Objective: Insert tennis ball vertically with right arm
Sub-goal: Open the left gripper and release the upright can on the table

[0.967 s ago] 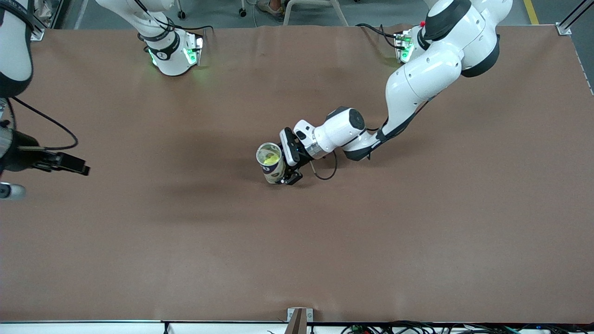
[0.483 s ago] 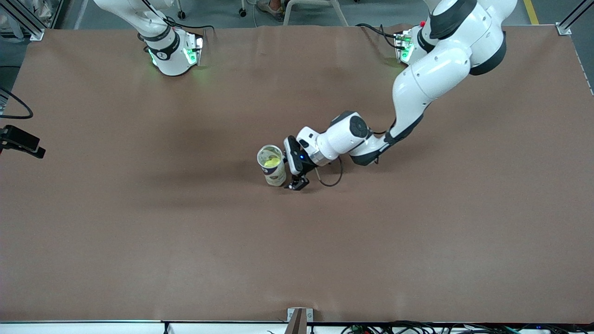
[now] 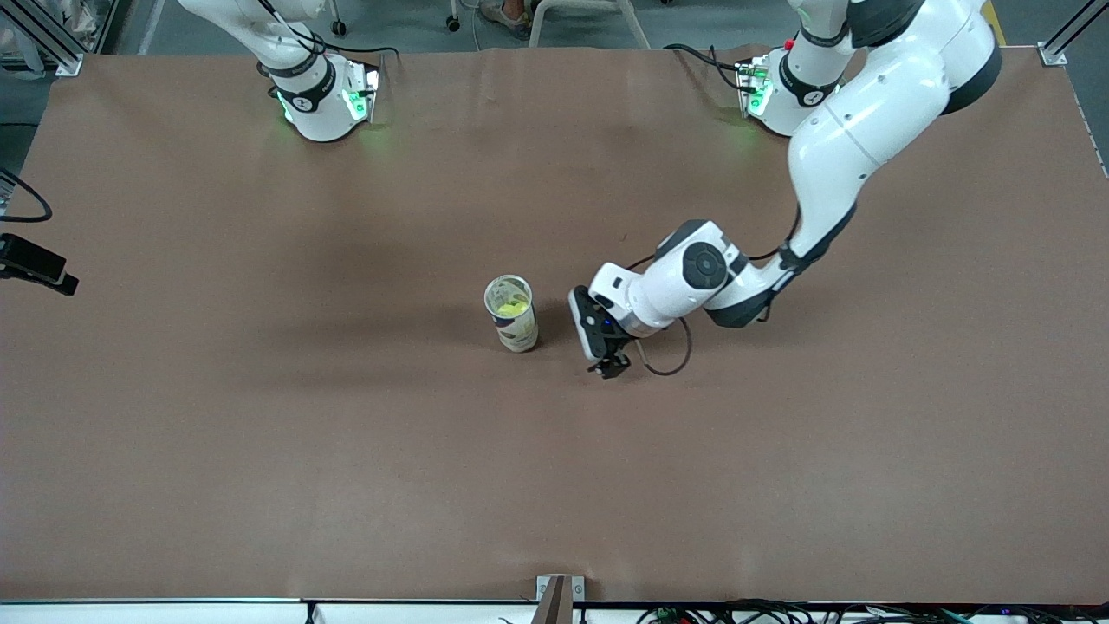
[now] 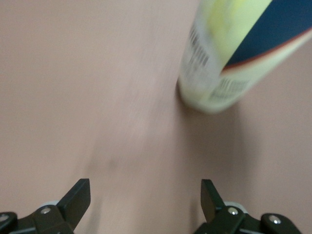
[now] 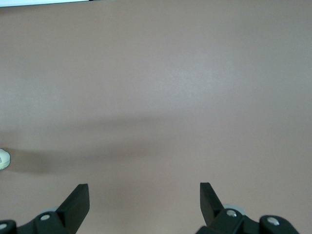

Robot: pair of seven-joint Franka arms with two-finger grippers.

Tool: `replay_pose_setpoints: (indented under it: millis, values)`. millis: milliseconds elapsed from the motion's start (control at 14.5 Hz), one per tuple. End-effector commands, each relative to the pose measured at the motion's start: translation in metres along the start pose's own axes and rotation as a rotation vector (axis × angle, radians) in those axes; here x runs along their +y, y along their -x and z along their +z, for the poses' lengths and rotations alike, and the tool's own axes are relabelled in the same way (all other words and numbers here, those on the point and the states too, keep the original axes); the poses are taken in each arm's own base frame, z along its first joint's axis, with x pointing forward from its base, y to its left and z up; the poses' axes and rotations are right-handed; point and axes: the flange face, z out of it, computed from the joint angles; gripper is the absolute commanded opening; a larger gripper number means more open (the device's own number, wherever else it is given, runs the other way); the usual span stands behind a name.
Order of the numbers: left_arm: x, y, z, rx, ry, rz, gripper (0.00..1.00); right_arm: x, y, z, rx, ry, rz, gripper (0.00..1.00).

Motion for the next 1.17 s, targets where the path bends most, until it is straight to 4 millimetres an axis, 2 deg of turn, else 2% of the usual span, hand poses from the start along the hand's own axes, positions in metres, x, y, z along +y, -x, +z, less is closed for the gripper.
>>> replay_pose_setpoints:
  millis: [0, 69, 276, 483, 691, 898, 1105]
  values:
    - [-0.022, -0.005, -0.059, -0.179, -0.009, -0.1, 1.0, -0.004, 0.028, 0.004, 0.023, 0.01, -0.013, 1.0]
    - [-0.031, -0.009, -0.078, -0.24, -0.024, -0.189, 1.0, -0.005, 0.035, 0.007, 0.036, 0.009, -0.016, 1.0]
    - [-0.038, -0.016, -0.127, -0.317, -0.104, -0.474, 1.0, -0.007, 0.044, 0.011, 0.026, 0.006, -0.008, 1.0]
    - [-0.065, -0.001, -0.166, -0.342, -0.206, -0.726, 1.0, -0.008, 0.054, 0.009, 0.035, 0.007, -0.019, 1.0]
    - [-0.077, 0.005, -0.212, -0.374, -0.291, -0.94, 1.0, -0.007, 0.056, 0.016, 0.017, 0.006, -0.014, 1.0]
    - [-0.09, 0.01, -0.255, -0.424, -0.329, -1.047, 1.0, -0.003, 0.055, 0.012, 0.014, 0.005, -0.011, 1.0]
    - [-0.105, 0.033, -0.311, -0.419, -0.395, -1.106, 1.0, -0.008, 0.054, 0.01, 0.024, 0.007, -0.022, 1.0]
